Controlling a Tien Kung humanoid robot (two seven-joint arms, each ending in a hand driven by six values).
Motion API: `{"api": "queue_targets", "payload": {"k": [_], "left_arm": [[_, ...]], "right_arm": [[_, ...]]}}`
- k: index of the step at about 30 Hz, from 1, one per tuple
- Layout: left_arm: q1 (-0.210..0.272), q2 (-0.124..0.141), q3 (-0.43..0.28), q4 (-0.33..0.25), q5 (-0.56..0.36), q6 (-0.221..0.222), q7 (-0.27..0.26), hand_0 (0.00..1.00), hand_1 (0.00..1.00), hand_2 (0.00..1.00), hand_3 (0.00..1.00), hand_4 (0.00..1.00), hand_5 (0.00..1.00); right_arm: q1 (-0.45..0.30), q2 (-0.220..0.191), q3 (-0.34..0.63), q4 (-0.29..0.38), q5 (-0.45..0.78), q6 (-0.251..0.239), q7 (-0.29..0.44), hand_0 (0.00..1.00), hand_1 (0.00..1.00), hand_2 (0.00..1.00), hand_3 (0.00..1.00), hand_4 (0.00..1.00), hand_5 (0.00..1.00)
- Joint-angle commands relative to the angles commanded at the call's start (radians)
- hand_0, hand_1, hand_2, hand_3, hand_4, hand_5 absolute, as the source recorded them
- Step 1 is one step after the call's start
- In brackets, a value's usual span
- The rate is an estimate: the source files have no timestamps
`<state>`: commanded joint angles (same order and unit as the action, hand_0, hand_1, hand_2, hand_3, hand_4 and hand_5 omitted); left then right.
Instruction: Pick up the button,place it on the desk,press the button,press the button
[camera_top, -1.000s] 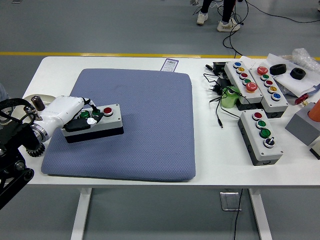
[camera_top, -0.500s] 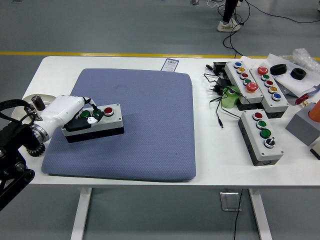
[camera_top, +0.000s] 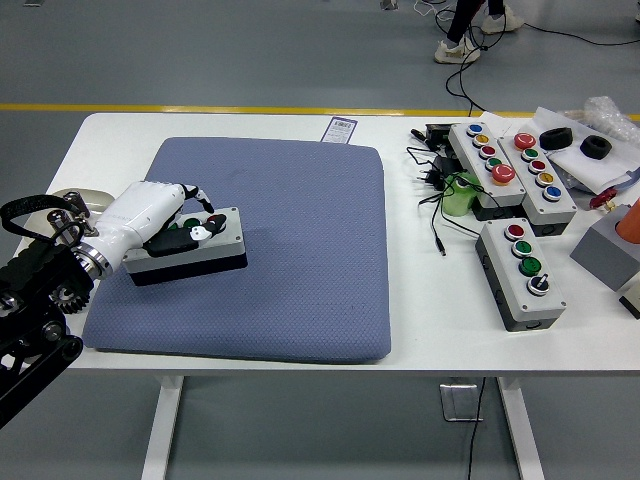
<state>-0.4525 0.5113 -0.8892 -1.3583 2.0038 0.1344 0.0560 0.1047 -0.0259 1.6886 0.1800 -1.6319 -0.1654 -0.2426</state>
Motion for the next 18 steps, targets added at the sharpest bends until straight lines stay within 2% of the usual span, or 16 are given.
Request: {"api": "queue_targets", "payload": {"k": [14,18], "left_arm": [[-0.029,-0.019,0.038,0.057,-0.007,-0.032,0.011,0.002,0.002,0.002,0.580,0.630,0.998],[-0.032,-0.020,0.049,0.065,-0.005,-0.056,0.018,0.002,0.002,0.002,0.580,0.630,0.998]], "right_arm": [[0.001,0.000,-0.003,0.000,0.003,0.000,0.000,0.654,0.664,0.675,0.585,0.420,0.259],[0.000,0.000,-0.002,0.000,0.002,0.000,0.000,0.654,0.664,0.675,0.585,0.420,0.259]]}}
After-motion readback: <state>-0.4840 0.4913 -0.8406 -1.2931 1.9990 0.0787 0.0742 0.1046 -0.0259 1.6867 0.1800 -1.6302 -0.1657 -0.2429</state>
